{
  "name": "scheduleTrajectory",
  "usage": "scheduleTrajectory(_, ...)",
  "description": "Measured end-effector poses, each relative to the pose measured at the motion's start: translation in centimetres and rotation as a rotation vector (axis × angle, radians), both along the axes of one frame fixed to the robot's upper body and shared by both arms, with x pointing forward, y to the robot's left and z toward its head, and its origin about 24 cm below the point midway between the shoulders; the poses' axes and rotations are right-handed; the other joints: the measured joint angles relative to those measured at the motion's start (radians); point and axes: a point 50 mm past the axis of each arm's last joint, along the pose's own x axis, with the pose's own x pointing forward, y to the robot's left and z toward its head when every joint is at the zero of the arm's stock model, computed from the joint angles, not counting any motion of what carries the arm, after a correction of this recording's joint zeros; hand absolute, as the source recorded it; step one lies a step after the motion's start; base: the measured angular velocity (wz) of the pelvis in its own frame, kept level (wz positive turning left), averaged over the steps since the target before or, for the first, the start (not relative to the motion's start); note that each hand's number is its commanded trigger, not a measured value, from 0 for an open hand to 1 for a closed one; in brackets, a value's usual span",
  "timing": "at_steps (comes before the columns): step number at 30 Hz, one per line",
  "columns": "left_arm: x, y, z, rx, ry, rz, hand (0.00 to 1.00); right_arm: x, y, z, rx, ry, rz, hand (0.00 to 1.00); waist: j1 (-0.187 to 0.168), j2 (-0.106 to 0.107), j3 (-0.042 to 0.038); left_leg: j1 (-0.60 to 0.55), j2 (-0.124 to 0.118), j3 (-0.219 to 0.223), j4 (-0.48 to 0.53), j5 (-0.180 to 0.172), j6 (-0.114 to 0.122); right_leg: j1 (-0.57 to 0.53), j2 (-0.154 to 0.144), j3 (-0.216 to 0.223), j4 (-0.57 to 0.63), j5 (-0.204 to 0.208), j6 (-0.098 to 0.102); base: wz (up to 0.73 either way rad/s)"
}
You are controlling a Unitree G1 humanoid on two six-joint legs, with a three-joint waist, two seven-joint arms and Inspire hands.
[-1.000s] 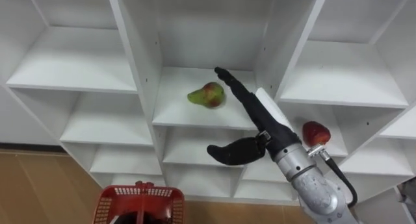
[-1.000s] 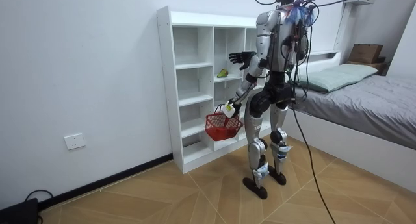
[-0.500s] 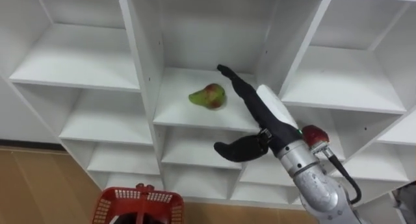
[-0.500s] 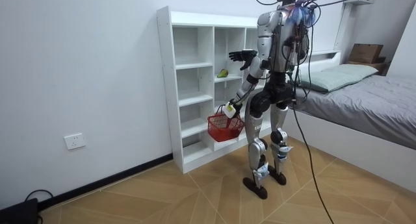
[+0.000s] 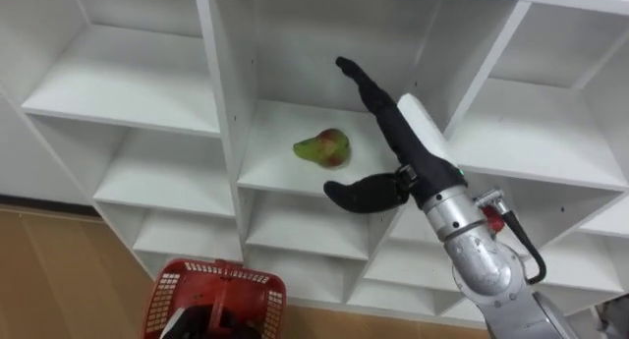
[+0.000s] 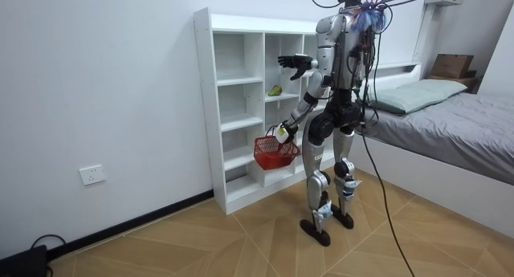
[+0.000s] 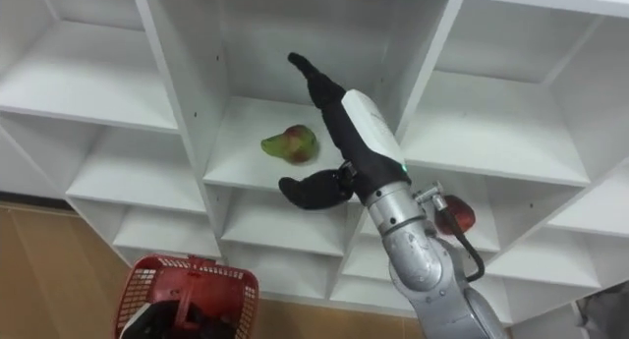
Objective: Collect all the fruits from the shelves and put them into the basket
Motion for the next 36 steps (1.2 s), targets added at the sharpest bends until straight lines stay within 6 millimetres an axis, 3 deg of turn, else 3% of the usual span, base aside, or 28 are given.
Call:
scheduleTrajectory(3, 0.0, 0.3, 0.1, 0.006, 0.004, -0.018, 1.00, 0.1, -0.2, -0.5, -0.003, 0.012, -0.020, 0.00, 0.020, -0.008, -0.0027, -0.001, 0.000, -0.004, 0.002, 0.000, 0.000, 0.001, 0.000, -0.002, 0.000, 0.000, 0.000, 0.02)
scheduleTrajectory(12, -0.1, 0.5, 0.1, 0.015, 0.014, -0.037, 1.00, 1.1, -0.6, -1.6, 0.003, 0.062, -0.051, 0.00, 0.023, -0.019, -0.0053, -0.001, -0.002, -0.032, 0.014, 0.000, -0.001, 0.017, -0.001, -0.013, 0.000, 0.000, 0.000, 0.08)
scheduleTrajectory(22, 0.1, 1.0, 0.1, 0.035, 0.023, -0.035, 1.00, 2.7, -1.5, -2.9, 0.036, 0.143, -0.104, 0.00, 0.021, -0.049, 0.0009, -0.026, -0.003, -0.054, 0.043, -0.005, -0.005, 0.019, 0.000, -0.035, 0.002, 0.000, 0.000, 0.07)
scheduleTrajectory(36, 0.4, 2.1, 0.5, 0.082, 0.024, -0.016, 1.00, 5.1, -3.9, -2.0, 0.048, 0.111, -0.228, 0.00, 0.053, -0.067, -0.0080, -0.071, -0.005, -0.089, 0.088, -0.007, -0.007, 0.004, -0.001, -0.085, 0.002, 0.002, -0.003, 0.09)
